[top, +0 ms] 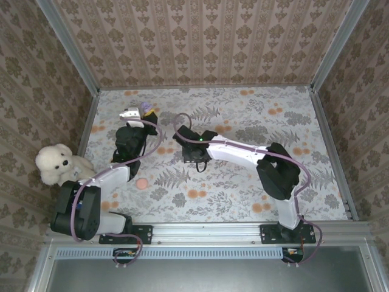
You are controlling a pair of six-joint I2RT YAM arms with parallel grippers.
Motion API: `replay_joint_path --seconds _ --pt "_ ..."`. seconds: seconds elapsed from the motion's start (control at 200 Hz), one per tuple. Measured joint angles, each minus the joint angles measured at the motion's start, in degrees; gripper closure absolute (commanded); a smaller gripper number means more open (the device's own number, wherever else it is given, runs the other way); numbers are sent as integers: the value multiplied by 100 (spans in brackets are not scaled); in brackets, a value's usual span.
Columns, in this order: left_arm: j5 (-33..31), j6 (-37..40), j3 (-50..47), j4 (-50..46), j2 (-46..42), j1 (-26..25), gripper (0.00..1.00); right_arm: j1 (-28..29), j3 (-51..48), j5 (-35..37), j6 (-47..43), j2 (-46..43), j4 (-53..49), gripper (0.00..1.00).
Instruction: Insert the wireless bluetooth earbuds into the charging case
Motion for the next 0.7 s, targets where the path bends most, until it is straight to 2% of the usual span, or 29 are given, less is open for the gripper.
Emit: replay_joint_path --seconds 0.165,0.42,0.7 --pt "520 -39 -4 466 249 0 100 -269 -354 81 -125 -752 323 83" --pt "1670 -234 42 1502 914 -52 100 -800 -588 138 -566 -2013 826 83" --pt "2793 -227 715 1799 1335 -579 100 -1368 -634 59 -1121 -3130 1335 83"
